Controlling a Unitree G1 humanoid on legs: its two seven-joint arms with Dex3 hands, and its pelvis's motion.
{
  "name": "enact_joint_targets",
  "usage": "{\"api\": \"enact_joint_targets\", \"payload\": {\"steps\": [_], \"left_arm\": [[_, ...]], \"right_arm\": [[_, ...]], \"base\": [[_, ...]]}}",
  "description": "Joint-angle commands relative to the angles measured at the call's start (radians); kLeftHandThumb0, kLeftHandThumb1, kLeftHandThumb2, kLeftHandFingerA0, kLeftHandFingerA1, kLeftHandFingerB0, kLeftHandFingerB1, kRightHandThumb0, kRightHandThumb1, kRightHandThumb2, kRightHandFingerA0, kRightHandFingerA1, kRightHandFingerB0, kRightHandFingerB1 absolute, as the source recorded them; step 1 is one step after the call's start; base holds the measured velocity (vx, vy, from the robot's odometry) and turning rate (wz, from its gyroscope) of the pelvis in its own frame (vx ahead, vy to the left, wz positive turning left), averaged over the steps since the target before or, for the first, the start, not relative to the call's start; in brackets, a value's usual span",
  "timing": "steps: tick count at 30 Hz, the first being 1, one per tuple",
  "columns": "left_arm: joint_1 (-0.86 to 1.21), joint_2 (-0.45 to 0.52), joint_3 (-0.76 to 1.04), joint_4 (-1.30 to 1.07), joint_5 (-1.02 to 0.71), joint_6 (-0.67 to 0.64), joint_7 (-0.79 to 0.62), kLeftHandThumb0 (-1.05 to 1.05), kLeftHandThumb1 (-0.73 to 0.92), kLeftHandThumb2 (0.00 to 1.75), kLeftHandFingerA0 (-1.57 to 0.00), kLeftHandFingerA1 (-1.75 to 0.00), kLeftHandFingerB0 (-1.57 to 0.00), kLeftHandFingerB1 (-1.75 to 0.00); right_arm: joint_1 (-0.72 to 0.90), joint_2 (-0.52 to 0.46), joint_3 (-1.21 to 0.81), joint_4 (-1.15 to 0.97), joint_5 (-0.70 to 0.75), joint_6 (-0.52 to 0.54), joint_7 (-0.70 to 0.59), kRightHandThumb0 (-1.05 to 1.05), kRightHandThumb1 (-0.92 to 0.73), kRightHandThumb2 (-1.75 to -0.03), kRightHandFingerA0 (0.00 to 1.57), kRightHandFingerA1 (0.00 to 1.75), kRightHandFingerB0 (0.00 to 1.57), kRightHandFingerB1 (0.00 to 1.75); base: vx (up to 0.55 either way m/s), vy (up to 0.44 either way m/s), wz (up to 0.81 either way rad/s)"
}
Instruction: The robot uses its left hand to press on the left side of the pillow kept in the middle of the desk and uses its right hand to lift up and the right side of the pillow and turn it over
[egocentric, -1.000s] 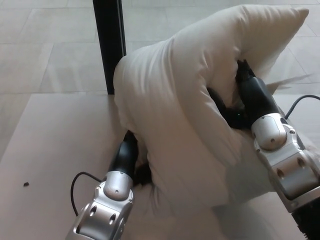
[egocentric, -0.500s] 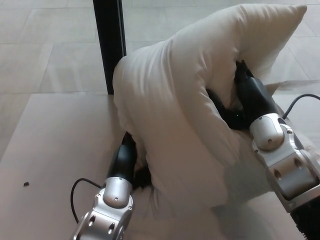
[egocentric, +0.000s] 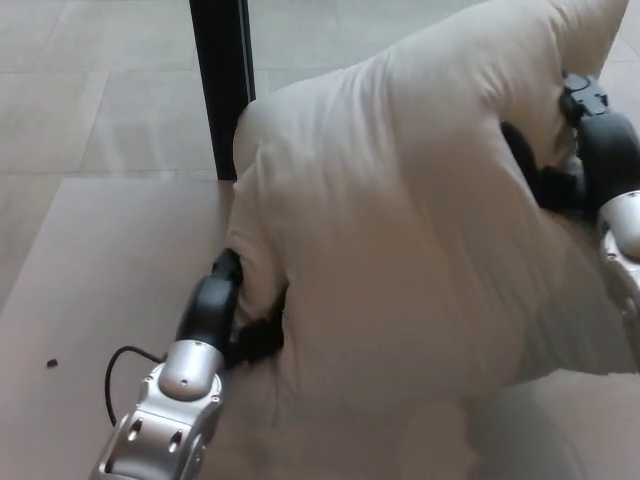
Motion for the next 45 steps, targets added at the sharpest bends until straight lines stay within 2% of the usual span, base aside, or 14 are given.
{"api": "enact_joint_targets", "payload": {"steps": [1,13,14,19,20,22,23,25,32,33,34,40,41,45], "left_arm": [[-0.019,0.287,0.301,-0.055,-0.285,0.125,-0.364,-0.57,0.51,0.86,-0.24,-0.6,0.0,-0.18],[0.096,0.457,0.55,-0.104,-0.376,0.188,-0.397,-0.55,0.72,0.61,-0.21,-0.55,0.0,-0.11],[0.124,0.475,0.567,-0.119,-0.37,0.181,-0.403,-0.53,0.75,0.62,-0.2,-0.51,0.0,-0.08],[0.227,0.497,0.681,-0.147,-0.391,0.171,-0.394,-0.56,0.77,0.63,-0.23,-0.49,0.0,-0.15],[0.252,0.485,0.729,-0.158,-0.418,0.181,-0.383,-0.57,0.75,0.62,-0.22,-0.48,0.0,-0.21],[0.312,0.465,0.861,-0.123,-0.493,0.21,-0.375,-0.71,0.51,0.91,-0.3,-0.58,-0.02,-0.3],[0.345,0.463,0.886,-0.113,-0.486,0.201,-0.376,-0.67,0.71,0.62,-0.39,-0.54,-0.02,-0.33],[0.384,0.448,0.933,-0.109,-0.488,0.215,-0.345,-0.73,0.56,0.9,-0.4,-0.62,-0.04,-0.46],[0.554,0.291,1.102,-0.133,-0.599,0.304,-0.283,-0.77,0.55,0.57,-0.48,-0.6,-0.02,-0.63],[0.572,0.243,1.146,-0.134,-0.647,0.305,-0.276,-0.77,0.43,0.83,-0.36,-0.65,-0.02,-0.46],[0.601,0.218,1.145,-0.14,-0.636,0.293,-0.277,-0.75,0.57,0.59,-0.41,-0.63,0.0,-0.54],[0.76,0.19,1.043,-0.166,-0.472,0.263,-0.262,-0.67,0.61,0.59,-0.44,-0.74,-0.1,-0.63],[0.795,0.205,1.0,-0.162,-0.421,0.245,-0.27,-0.69,0.63,0.59,-0.44,-0.7,-0.16,-0.63],[0.893,0.298,0.86,-0.137,-0.325,0.253,-0.328,-0.61,0.59,0.58,-0.45,-0.83,-0.17,-0.62]], "right_arm": [[0.144,-0.223,-0.445,-0.036,0.371,0.101,0.321,-0.79,-0.56,-0.93,0.12,0.51,0.03,0.32],[0.288,-0.406,-0.691,0.081,0.371,0.081,0.358,-0.87,-0.55,-0.96,0.21,0.57,0.03,0.31],[0.308,-0.414,-0.725,0.08,0.376,0.081,0.35,-0.85,-0.67,-0.6,0.27,0.53,0.16,0.37],[0.404,-0.475,-0.859,0.146,0.404,0.032,0.394,-0.93,-0.46,-0.91,0.31,0.75,0.23,0.66],[0.419,-0.481,-0.897,0.154,0.407,0.04,0.37,-0.98,-0.6,-0.59,0.36,0.75,0.22,0.7],[0.486,-0.51,-0.984,0.217,0.415,0.005,0.376,-1.05,-0.53,-0.98,0.33,0.82,0.12,0.77],[0.504,-0.521,-1.027,0.263,0.428,-0.003,0.375,-1.02,-0.64,-0.59,0.24,0.88,0.0,0.9],[0.523,-0.543,-1.086,0.367,0.445,-0.028,0.366,-1.05,-0.54,-0.98,0.2,0.78,0.01,0.71],[0.648,-0.481,-1.267,0.566,0.471,-0.17,0.199,-0.93,-0.76,-0.65,0.99,1.37,0.0,0.61],[0.656,-0.461,-1.294,0.592,0.488,-0.198,0.187,-0.92,-0.58,-1.07,0.57,1.15,0.0,0.53],[0.67,-0.451,-1.3,0.615,0.49,-0.218,0.19,-0.93,-0.78,-0.63,0.29,1.33,0.0,0.6],[0.787,-0.345,-1.301,0.703,0.447,-0.328,0.127,-0.96,-0.65,-0.76,0.99,1.75,0.0,0.85],[0.804,-0.341,-1.276,0.721,0.425,-0.345,0.129,-0.96,-0.57,-1.03,0.57,1.17,0.05,0.67],[0.851,-0.353,-1.241,0.796,0.414,-0.387,0.148,-0.84,-0.65,-0.66,0.71,1.64,0.0,0.75]], "base": [[0.0,0.0,0.0],[0.0,0.0,0.0],[0.0,0.0,0.0],[0.0,0.0,0.0],[0.0,0.0,0.0],[0.0,0.0,0.0],[0.0,0.0,0.0],[0.0,0.0,0.0],[0.0,0.0,0.0],[0.0,0.0,0.0],[0.0,0.0,0.0],[0.0,0.0,0.0],[0.0,0.0,0.0],[0.0,0.0,0.0]]}}
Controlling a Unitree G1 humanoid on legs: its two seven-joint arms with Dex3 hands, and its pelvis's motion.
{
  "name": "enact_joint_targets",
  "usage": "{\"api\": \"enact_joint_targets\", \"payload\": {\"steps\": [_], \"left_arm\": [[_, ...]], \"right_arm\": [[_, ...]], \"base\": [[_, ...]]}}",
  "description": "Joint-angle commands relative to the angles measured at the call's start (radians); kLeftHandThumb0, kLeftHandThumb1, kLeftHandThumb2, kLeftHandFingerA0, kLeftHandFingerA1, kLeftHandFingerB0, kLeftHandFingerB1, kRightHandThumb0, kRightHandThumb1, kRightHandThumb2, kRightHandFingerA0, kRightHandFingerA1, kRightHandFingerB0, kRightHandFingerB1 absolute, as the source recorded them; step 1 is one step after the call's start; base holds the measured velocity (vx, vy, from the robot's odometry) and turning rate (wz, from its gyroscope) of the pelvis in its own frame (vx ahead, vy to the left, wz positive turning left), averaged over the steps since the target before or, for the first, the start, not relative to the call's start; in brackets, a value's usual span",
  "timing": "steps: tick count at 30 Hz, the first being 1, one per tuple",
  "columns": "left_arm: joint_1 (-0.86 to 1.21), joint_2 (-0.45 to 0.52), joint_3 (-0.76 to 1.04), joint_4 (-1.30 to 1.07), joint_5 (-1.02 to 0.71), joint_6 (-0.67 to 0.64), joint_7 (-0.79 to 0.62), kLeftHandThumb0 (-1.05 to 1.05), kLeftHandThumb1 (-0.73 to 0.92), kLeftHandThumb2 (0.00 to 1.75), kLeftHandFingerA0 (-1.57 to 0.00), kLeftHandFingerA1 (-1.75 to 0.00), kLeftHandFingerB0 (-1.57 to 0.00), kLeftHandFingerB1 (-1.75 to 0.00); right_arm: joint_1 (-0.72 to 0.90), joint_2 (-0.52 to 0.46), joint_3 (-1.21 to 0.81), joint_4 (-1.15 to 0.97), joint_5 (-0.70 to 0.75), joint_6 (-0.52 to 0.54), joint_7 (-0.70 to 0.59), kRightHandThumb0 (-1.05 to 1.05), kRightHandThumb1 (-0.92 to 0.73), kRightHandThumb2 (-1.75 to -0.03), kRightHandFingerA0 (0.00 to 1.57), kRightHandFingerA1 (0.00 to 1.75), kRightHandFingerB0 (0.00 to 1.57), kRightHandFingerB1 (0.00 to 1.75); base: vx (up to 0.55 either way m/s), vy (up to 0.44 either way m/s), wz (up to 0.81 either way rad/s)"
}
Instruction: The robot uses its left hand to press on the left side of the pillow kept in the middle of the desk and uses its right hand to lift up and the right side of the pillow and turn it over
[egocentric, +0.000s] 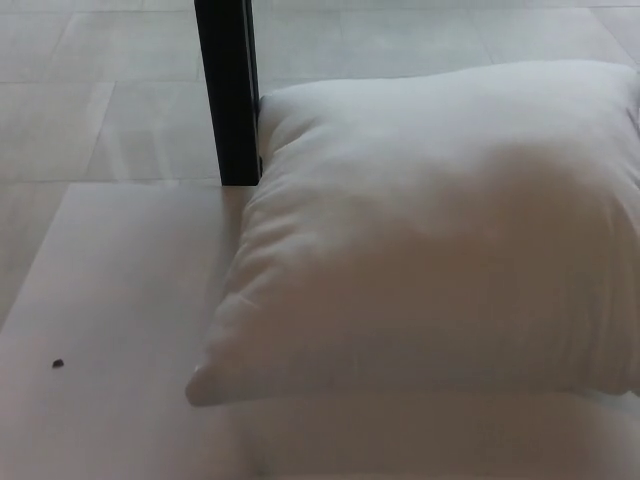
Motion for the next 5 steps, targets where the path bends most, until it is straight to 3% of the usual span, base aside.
{"api": "enact_joint_targets", "payload": {"steps": [1,2,3,5], "left_arm": [[0.24,0.157,-0.296,-0.002,0.255,0.014,-0.042,-0.61,0.57,0.58,-0.53,-1.13,-0.38,-0.63],[0.248,0.167,-0.314,-0.001,0.265,0.009,-0.041,-0.61,0.57,0.58,-0.53,-1.13,-0.38,-0.63],[0.255,0.193,-0.359,0.014,0.29,0.018,-0.028,-0.54,0.44,0.86,-0.76,-1.12,-0.51,-0.67],[0.271,0.227,-0.418,0.034,0.331,0.03,-0.011,-0.54,0.44,0.86,-0.76,-1.12,-0.51,-0.67]], "right_arm": [[0.127,0.049,0.051,0.125,-0.007,-0.252,-0.068,-0.86,-0.65,-0.62,0.78,1.46,0.0,0.85],[0.13,0.049,0.056,0.127,-0.007,-0.255,-0.067,-0.86,-0.65,-0.62,0.78,1.46,0.0,0.85],[0.133,0.044,0.085,0.136,-0.026,-0.251,-0.081,-0.86,-0.49,-0.93,0.93,1.29,0.01,0.68],[0.135,0.038,0.128,0.145,-0.058,-0.243,-0.103,-0.86,-0.49,-0.93,0.93,1.29,0.01,0.68]], "base": [[0.0,0.0,0.0],[0.0,0.0,0.0],[0.0,0.0,0.0],[0.0,0.0,0.0]]}}
